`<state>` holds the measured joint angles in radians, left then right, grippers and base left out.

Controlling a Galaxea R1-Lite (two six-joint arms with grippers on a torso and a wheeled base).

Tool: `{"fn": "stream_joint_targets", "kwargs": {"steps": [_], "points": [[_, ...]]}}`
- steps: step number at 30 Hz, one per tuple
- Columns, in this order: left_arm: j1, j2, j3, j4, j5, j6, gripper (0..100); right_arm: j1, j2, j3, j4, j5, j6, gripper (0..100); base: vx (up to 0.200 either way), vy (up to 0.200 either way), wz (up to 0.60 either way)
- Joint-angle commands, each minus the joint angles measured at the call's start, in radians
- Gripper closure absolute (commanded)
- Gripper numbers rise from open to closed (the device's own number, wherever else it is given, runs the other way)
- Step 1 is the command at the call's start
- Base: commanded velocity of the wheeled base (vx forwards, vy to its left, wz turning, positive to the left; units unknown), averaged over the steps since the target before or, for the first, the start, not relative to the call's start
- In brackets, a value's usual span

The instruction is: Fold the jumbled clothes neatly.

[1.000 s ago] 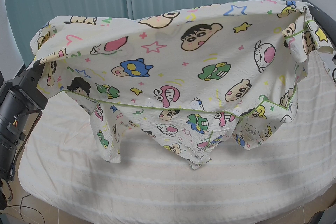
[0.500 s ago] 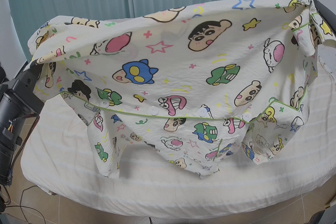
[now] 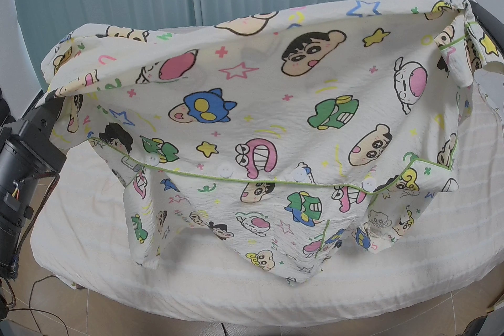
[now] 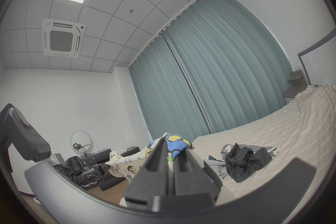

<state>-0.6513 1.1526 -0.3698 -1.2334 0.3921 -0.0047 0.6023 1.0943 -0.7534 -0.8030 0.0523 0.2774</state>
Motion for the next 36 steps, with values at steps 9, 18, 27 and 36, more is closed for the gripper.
{"fn": "stream_joint_targets", "kwargs": {"steps": [9, 18, 27, 36], "points": [[-0.001, -0.002, 0.002, 0.0, 0.001, 0.0, 100, -0.004, 0.001, 0.008, -0.001, 0.001, 0.008, 100, 0.0, -0.2, 0.0], [-0.002, -0.001, 0.005, 0.002, 0.001, 0.002, 100, -0.013, 0.001, 0.009, -0.001, 0.001, 0.008, 100, 0.0, -0.2, 0.0], [-0.002, -0.001, 0.003, 0.002, -0.001, 0.005, 100, -0.016, 0.003, 0.009, -0.002, 0.001, 0.008, 100, 0.0, -0.2, 0.0], [-0.002, 0.003, 0.003, 0.002, -0.001, 0.005, 100, -0.018, 0.003, 0.008, -0.002, 0.001, 0.008, 100, 0.0, -0.2, 0.0]]}}
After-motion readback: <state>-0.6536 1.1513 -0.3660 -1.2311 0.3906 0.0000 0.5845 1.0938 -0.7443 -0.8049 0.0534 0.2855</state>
